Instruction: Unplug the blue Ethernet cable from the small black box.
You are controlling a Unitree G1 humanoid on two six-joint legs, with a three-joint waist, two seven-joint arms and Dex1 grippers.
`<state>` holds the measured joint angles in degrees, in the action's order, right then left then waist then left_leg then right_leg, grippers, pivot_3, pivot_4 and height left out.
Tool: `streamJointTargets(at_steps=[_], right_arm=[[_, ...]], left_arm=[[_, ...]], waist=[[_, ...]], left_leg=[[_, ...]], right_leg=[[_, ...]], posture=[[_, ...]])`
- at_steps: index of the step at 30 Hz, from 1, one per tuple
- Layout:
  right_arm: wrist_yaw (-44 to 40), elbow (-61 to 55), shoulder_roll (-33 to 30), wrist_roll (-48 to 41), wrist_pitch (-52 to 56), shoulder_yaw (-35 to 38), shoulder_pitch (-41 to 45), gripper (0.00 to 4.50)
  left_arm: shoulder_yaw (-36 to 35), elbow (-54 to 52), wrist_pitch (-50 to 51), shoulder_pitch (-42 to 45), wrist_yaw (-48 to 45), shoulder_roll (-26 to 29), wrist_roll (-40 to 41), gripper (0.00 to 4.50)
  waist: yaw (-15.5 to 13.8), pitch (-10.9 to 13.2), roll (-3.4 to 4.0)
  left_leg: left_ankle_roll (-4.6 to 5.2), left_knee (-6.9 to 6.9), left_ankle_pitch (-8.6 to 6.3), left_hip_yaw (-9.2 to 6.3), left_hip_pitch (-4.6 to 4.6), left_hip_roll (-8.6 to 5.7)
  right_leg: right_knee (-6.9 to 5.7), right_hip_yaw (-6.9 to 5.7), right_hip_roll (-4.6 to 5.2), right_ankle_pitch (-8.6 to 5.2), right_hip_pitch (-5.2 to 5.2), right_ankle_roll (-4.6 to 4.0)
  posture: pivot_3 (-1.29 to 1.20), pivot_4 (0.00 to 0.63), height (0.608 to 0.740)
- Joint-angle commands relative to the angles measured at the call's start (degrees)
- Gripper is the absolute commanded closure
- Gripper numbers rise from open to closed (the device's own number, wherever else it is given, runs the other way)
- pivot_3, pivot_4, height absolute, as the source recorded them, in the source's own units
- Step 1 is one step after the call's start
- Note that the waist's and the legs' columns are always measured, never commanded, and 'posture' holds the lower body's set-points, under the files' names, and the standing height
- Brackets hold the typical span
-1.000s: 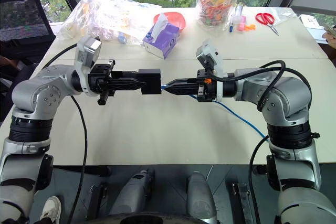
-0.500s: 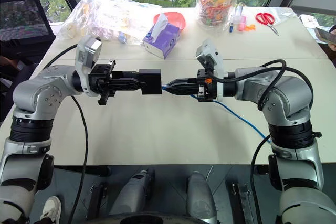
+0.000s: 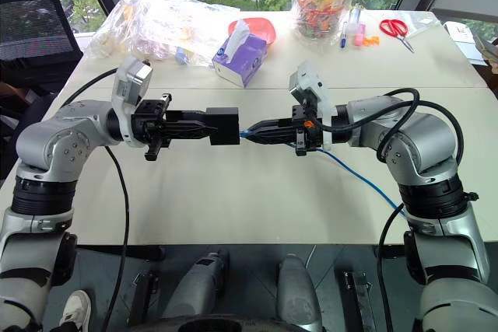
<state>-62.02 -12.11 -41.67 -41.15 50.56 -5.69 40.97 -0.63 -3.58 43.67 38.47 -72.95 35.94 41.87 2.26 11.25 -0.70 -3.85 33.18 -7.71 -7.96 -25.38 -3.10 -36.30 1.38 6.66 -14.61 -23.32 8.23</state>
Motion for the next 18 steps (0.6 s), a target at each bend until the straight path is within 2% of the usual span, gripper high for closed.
streamJointTargets(at_steps=[1, 11, 18], right_arm=[[0.66, 3.68, -3.78, 4.32, -1.71, 1.92, -0.59, 4.39], [0.90, 3.27, -4.68, 5.62, -5.88, 0.24, -1.27, 4.39], [1.45, 3.28, -4.19, 6.07, -7.00, -0.12, -1.69, 4.39]], left_arm=[[-2.67, -1.58, 0.68, -0.14, -1.22, 2.61, 2.06, 4.08], [-2.16, -1.96, 2.98, 0.21, -2.11, 3.74, 2.86, 4.08], [-3.82, -1.69, 7.47, 1.94, -1.58, 3.56, 7.05, 4.08]], waist=[[0.00, 0.00, 0.00], [0.00, 0.00, -0.01], [0.00, 0.00, -0.01]], left_leg=[[0.00, 0.00, 0.00, 0.00, 0.00, 0.00], [0.00, -0.02, 0.00, 0.00, 0.00, 0.00], [0.00, -0.02, 0.00, 0.00, 0.00, 0.00]], right_leg=[[0.00, 0.00, 0.00, 0.00, 0.00, 0.00], [0.02, 0.00, 0.00, -0.01, -0.01, 0.00], [0.02, 0.00, 0.00, -0.01, -0.01, -0.01]], posture=[[0.00, 0.150, 0.728], [0.00, 0.150, 0.728], [0.00, 0.150, 0.728]])
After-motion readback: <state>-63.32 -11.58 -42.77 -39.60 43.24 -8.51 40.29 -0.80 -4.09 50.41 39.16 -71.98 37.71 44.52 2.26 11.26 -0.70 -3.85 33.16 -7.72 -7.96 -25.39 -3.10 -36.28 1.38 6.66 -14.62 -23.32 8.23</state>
